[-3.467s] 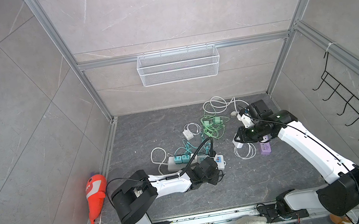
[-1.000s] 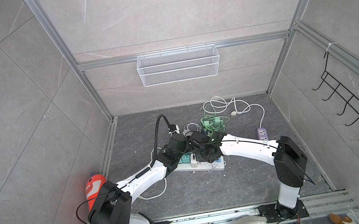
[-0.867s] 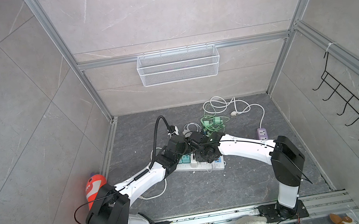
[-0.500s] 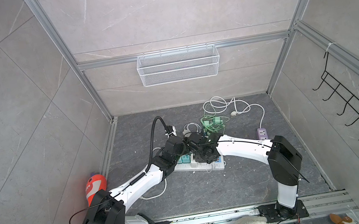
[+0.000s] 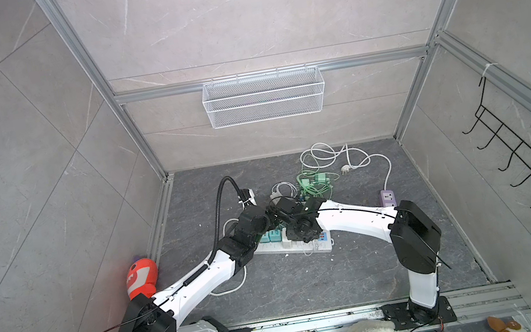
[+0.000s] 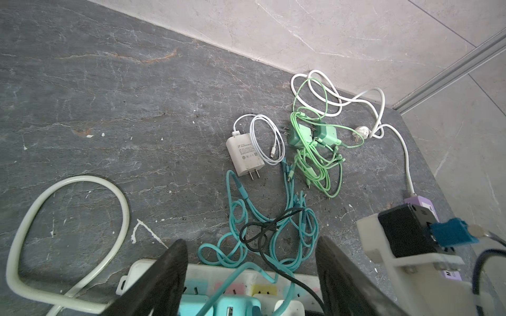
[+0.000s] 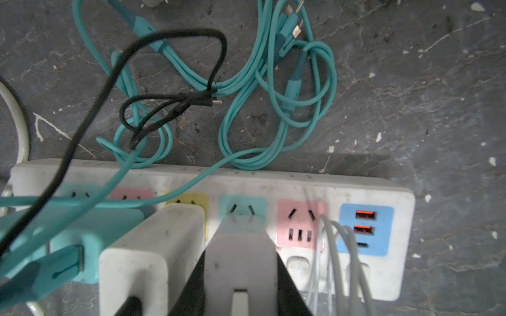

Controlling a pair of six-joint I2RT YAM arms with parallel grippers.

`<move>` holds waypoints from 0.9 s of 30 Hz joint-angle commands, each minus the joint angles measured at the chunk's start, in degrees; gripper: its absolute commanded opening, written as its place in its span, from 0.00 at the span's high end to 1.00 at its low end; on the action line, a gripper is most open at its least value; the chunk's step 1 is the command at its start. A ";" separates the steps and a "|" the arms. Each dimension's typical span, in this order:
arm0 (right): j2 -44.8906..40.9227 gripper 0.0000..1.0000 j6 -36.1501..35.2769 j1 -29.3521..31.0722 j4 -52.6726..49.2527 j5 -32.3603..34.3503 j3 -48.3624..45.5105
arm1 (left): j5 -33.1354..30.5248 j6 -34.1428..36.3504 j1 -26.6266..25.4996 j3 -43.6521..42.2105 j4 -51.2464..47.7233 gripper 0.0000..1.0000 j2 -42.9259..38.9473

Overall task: Insert the plug
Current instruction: 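Press the charger prongs into the teal socket with the right gripper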

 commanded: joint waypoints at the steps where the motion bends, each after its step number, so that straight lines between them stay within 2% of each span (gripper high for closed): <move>1: 4.37 0.98 0.57 0.59 -4.75 1.14 1.33 | -2.20 0.89 0.28 -0.39 0.92 0.24 -3.13; 7: 9.47 0.99 1.14 2.34 -8.17 2.29 4.40 | -3.12 1.28 0.24 -0.33 -0.42 0.23 -4.84; 27: 11.99 1.00 3.83 3.10 -0.74 -2.16 -3.76 | -5.90 2.31 0.24 -0.26 -4.16 0.22 -9.56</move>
